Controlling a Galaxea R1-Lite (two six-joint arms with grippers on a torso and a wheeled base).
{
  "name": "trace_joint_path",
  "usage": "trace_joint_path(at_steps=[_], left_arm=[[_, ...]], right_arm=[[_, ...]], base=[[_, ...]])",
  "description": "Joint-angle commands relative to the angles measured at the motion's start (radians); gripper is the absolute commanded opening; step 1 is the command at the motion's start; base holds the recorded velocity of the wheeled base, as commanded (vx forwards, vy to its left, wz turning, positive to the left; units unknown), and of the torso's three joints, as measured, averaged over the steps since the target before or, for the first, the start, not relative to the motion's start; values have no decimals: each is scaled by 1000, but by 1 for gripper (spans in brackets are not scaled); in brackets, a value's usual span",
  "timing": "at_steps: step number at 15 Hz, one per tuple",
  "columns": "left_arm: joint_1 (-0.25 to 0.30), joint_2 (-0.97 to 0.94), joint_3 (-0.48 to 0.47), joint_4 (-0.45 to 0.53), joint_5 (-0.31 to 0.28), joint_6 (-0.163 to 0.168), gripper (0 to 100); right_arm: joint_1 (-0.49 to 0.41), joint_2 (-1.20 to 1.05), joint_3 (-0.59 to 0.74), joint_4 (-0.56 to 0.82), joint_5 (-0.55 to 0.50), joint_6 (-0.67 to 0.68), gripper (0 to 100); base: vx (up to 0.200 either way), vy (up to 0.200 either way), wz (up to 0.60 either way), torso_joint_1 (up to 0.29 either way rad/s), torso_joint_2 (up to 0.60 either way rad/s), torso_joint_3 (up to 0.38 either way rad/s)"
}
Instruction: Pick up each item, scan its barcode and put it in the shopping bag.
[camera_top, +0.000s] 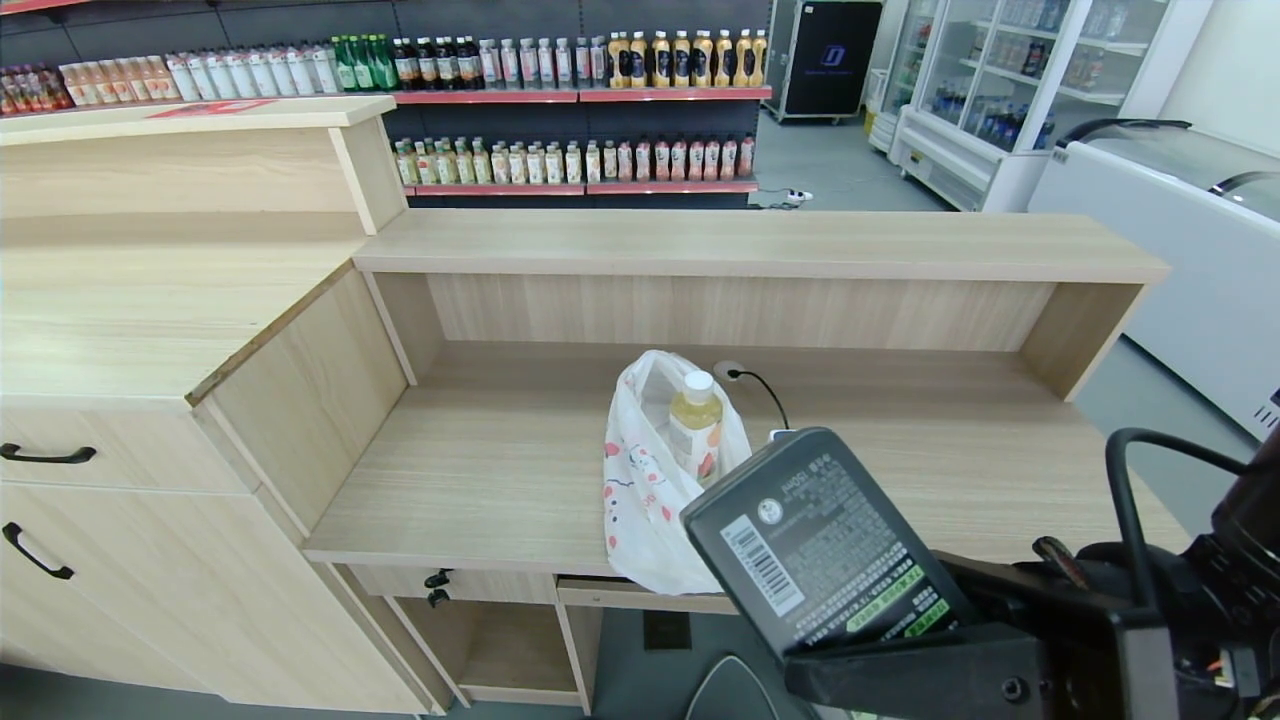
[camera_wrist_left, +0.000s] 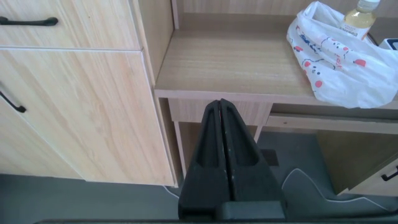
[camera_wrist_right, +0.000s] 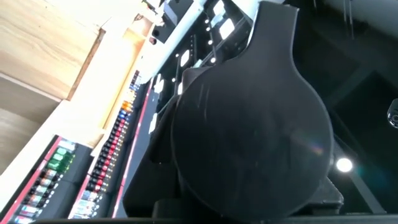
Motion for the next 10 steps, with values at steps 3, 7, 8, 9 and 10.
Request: trace_joint_path(at_steps=[3, 7, 8, 9, 10], left_arm=[[0, 0, 0, 0, 1, 0, 0], [0, 0, 0, 0, 1, 0, 0], [0, 0, 0, 0, 1, 0, 0], [0, 0, 0, 0, 1, 0, 0], [0, 0, 0, 0, 1, 0, 0]], right_arm=[[0, 2, -3, -1, -6, 0, 0], [-6, -4, -20, -2, -123, 130, 0], [-31, -18, -52, -2, -241, 285, 0], [-80, -24, -70, -1, -388, 520, 0], [-131, -22, -60, 11, -521, 787, 0]], base=[[0, 0, 0, 0, 0, 0], [0, 0, 0, 0, 0, 0], [0, 0, 0, 0, 0, 0], [0, 0, 0, 0, 0, 0], [0, 0, 0, 0, 0, 0]])
